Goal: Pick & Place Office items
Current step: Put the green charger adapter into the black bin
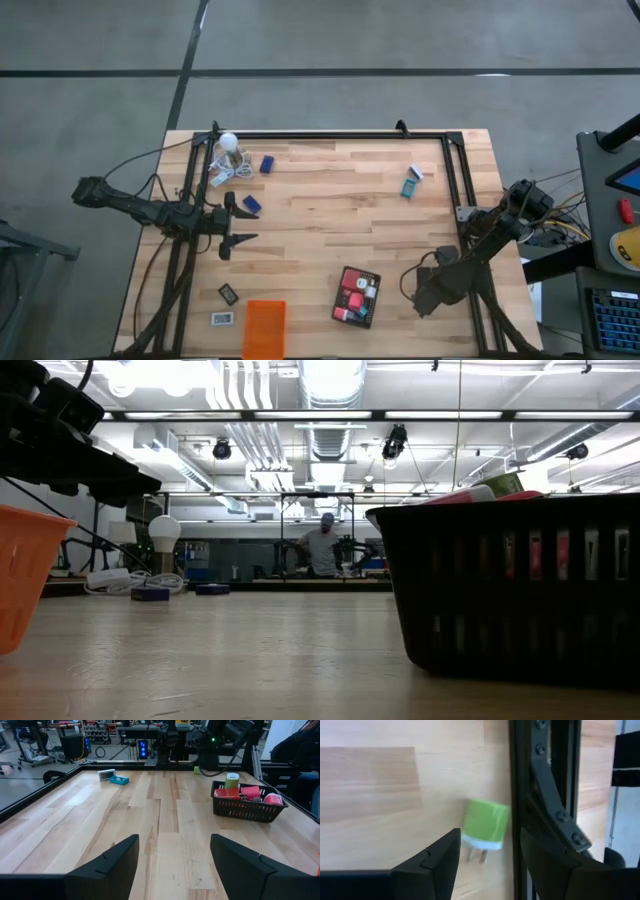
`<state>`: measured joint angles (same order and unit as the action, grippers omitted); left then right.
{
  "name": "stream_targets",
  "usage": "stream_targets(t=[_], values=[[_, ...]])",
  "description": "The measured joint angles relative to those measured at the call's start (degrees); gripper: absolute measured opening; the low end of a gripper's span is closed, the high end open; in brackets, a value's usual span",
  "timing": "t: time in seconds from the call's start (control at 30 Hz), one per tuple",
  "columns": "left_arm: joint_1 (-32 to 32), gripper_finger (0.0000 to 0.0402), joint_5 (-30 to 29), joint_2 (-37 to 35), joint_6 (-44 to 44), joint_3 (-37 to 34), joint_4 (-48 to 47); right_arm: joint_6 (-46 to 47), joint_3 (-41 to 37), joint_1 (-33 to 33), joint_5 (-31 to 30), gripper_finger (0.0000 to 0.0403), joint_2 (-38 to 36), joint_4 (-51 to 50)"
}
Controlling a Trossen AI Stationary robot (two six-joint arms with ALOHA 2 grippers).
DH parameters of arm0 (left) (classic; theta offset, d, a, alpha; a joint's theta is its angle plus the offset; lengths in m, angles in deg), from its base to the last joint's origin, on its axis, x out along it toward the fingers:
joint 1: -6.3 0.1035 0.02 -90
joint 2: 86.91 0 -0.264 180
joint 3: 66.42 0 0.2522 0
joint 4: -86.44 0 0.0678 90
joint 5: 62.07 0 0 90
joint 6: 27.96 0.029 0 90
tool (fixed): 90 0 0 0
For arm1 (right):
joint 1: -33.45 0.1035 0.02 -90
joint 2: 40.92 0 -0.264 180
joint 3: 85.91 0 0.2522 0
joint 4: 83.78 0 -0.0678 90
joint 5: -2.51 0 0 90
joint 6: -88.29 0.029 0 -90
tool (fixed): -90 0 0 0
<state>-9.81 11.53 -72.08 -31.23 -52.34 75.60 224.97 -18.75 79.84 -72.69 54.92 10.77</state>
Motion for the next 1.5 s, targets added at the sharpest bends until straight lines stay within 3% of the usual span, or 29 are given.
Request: stream_targets(t=[0.3, 0.73, 1.1, 1.5], values=[[0.0, 0.0252, 0.0, 0.0, 0.0, 0.0, 0.0, 0.1, -2.4, 0.0, 0.3, 0.0203, 0.0, 0.3], [0.0, 0.0252, 0.0, 0.0, 0.0, 0.0, 0.0, -0.2, -7.2, 0.0, 0.7, 0.0202, -0.2, 8.8], [0.0, 0.0252, 0.0, 0.0, 0.0, 0.0, 0.0, -1.9, -7.0, 0.0, 0.8, 0.0133, -0.2, 8.7], [0.0, 0.0253, 0.0, 0.0, 0.0, 0.0, 0.0, -1.9, -5.5, 0.1, 0.5, 0.0143, -0.1, 9.3]])
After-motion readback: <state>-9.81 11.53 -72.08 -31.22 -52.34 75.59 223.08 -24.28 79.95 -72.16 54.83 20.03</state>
